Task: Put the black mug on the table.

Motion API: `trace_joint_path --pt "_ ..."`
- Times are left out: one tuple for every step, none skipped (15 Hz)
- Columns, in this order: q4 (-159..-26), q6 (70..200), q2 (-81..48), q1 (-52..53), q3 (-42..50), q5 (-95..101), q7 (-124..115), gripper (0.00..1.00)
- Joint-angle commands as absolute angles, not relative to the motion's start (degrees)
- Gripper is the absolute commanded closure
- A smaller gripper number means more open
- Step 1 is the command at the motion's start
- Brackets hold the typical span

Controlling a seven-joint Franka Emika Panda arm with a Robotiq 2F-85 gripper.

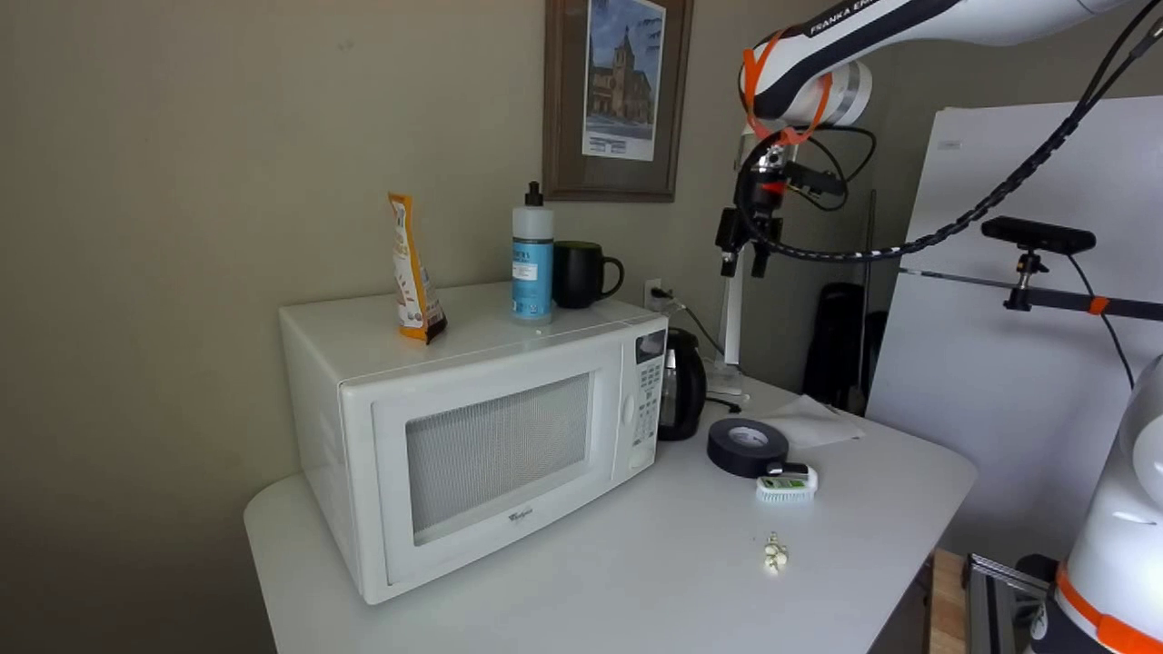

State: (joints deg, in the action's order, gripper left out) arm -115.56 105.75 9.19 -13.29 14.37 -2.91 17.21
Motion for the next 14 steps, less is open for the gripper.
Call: trace_joint_path --pt "-107.96 99.69 8.83 -10.86 12.85 0.93 22.69 0.0" --pt "-105.65 99.02 8.07 -10.17 12.59 0.95 24.88 0.0" --pt "-109.57 101.52 9.74 -10.89 13.23 -0.46 21.41 0.0" --pt "-107.83 100.72 9.56 -10.35 12.84 -0.26 22.44 0.0" --pt "-106.96 100.56 9.4 -10.01 12.6 -0.14 22.89 0.0" --pt "-106.55 100.54 9.18 -9.9 12.54 -0.06 23.21 0.0" --pt "-106.46 100.54 8.97 -9.91 12.57 -0.01 23.58 0.0" --pt "-106.44 100.54 8.75 -9.95 12.63 0.03 23.79 0.0" --pt "-106.44 100.54 8.58 -9.98 12.66 0.08 23.9 0.0" --pt "-105.93 100.65 8.1 -10.12 12.91 0.32 24.98 0.0" --pt "-105.53 100.69 7.96 -10.01 13.17 -0.74 26.64 0.0" --pt "-105.13 101.42 7.77 -9.9 13.31 -1.14 28.2 0.0" --pt "-104.6 103.1 7.03 -9.92 13.44 -2.12 28.06 0.0" --pt "-103.87 103.34 6.5 -9.76 13.7 -3.67 29.71 0.0"
